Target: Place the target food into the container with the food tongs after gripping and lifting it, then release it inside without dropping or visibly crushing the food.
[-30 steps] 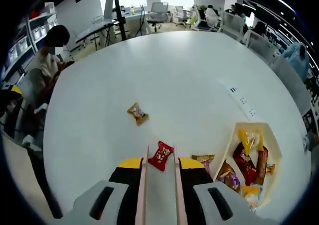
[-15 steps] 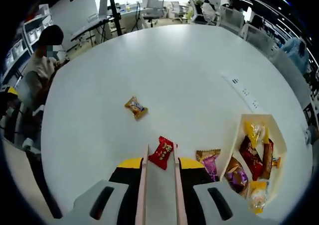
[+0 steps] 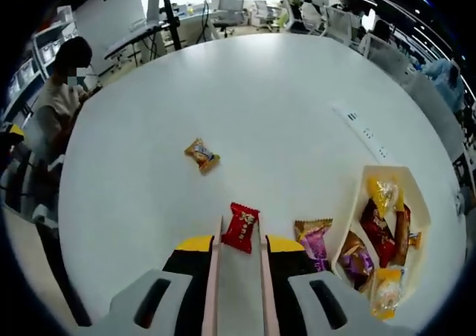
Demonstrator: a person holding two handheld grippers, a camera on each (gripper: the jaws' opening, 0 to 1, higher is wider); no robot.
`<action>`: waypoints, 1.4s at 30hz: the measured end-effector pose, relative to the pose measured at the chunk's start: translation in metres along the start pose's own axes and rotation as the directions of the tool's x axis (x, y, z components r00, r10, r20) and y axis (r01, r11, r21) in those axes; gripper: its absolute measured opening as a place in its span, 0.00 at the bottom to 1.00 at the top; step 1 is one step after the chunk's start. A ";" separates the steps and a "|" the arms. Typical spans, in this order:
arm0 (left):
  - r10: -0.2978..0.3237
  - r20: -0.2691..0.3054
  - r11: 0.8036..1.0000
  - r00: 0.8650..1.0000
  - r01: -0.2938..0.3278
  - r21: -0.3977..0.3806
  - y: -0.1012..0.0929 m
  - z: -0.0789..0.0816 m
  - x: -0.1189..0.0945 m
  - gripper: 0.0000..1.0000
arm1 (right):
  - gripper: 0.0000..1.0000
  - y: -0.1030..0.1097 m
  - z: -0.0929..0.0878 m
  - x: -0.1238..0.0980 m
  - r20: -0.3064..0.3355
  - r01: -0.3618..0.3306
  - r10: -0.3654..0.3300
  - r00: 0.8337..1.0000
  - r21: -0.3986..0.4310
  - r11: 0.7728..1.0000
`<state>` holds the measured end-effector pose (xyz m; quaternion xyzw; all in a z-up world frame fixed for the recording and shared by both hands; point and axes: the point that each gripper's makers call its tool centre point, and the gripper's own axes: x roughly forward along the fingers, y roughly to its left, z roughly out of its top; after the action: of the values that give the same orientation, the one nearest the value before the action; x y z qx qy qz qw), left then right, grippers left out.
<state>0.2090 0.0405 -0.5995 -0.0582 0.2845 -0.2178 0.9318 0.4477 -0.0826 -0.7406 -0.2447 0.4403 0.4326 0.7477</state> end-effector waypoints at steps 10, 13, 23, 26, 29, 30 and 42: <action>-0.002 -0.005 1.000 1.000 0.002 -0.004 -0.001 -0.001 0.001 0.79 | 0.25 0.000 -0.004 0.002 -0.013 -0.013 0.012 1.000 -0.067 0.998; -0.003 -0.003 1.000 1.000 0.003 -0.005 -0.001 0.000 0.002 0.79 | 0.25 -0.001 -0.004 0.002 -0.015 -0.015 0.014 1.000 -0.072 0.997; -0.007 -0.006 1.000 1.000 0.007 -0.005 -0.001 -0.001 0.002 0.79 | 0.25 -0.009 -0.007 0.009 -0.006 -0.018 0.017 1.000 -0.079 0.997; -0.008 -0.006 1.000 1.000 0.008 -0.004 -0.001 0.000 0.003 0.79 | 0.25 -0.007 -0.006 0.007 0.007 -0.012 0.012 1.000 -0.051 0.999; -0.007 -0.007 1.000 1.000 0.007 -0.004 -0.001 0.000 0.003 0.79 | 0.24 -0.007 -0.006 0.006 0.010 -0.008 0.009 1.000 -0.033 0.999; -0.007 -0.007 1.000 1.000 0.007 -0.004 -0.001 -0.001 0.003 0.79 | 0.23 -0.007 -0.006 0.007 0.010 -0.008 0.008 1.000 -0.032 0.999; -0.007 -0.012 1.000 1.000 0.007 -0.002 -0.002 -0.002 0.003 0.79 | 0.21 0.005 -0.009 0.005 0.008 -0.050 0.050 0.999 0.006 0.999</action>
<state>0.2091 0.0378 -0.6021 -0.0588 0.2901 -0.2213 0.9292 0.4408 -0.0845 -0.7489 -0.2297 0.4448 0.4507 0.7391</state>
